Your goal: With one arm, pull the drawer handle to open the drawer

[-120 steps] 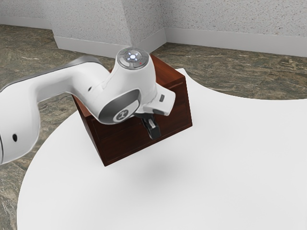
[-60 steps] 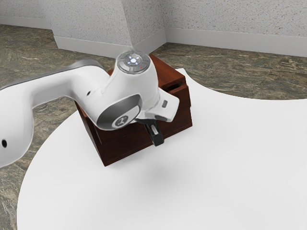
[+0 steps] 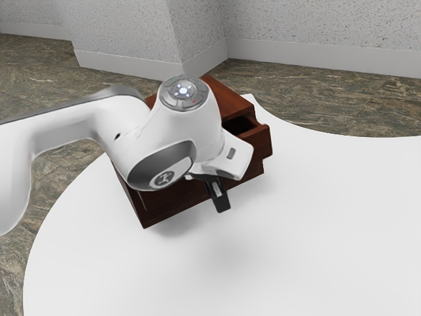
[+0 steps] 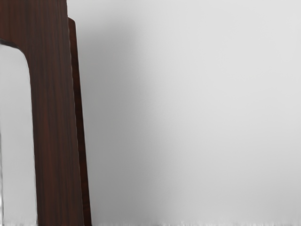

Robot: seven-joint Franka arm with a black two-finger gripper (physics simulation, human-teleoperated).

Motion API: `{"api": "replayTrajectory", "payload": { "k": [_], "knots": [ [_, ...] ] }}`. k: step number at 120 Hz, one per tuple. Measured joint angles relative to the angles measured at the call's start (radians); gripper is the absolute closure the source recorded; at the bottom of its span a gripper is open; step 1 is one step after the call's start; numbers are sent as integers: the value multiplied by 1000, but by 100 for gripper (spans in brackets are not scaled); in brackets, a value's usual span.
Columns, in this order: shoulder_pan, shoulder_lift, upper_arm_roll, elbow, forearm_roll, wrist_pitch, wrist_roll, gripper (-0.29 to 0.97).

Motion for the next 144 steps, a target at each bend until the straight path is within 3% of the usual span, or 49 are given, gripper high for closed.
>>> {"api": "replayTrajectory", "payload": {
  "k": [102, 144],
  "knots": [
    [-47, -101, -49, -107, -51, 8, -8, 2],
    [-60, -128, -50, -101, -109, 7, -8, 4]
  ]
}}
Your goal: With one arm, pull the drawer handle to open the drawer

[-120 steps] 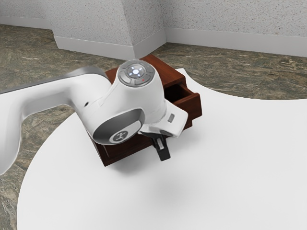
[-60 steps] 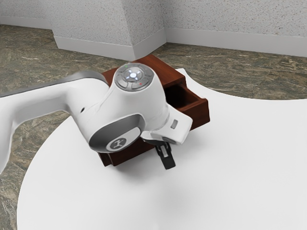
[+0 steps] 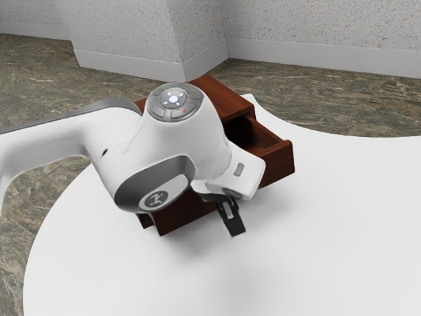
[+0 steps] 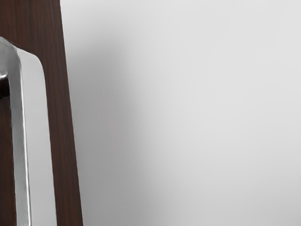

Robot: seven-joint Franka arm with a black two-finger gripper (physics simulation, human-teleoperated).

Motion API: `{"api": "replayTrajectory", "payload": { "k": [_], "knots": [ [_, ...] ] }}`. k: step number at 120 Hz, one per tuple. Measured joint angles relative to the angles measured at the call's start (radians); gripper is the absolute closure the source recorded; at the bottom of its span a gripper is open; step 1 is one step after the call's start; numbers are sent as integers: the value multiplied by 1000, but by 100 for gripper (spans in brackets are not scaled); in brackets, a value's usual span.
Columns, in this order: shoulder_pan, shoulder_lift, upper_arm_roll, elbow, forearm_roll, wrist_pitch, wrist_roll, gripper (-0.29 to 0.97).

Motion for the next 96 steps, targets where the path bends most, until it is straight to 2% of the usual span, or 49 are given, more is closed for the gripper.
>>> {"api": "replayTrajectory", "payload": {
  "k": [22, 29, 53, 68, 96],
  "knots": [
    [1, -65, -1, 10, -8, -6, 2, 2],
    [-1, -71, -19, 57, -13, -30, 3, 1],
    [5, -48, 4, 295, -128, -232, -9, 0],
    [7, -54, 49, 353, -181, -343, -16, 0],
    [8, -61, 59, 379, -228, -488, -61, 0]
  ]
}}
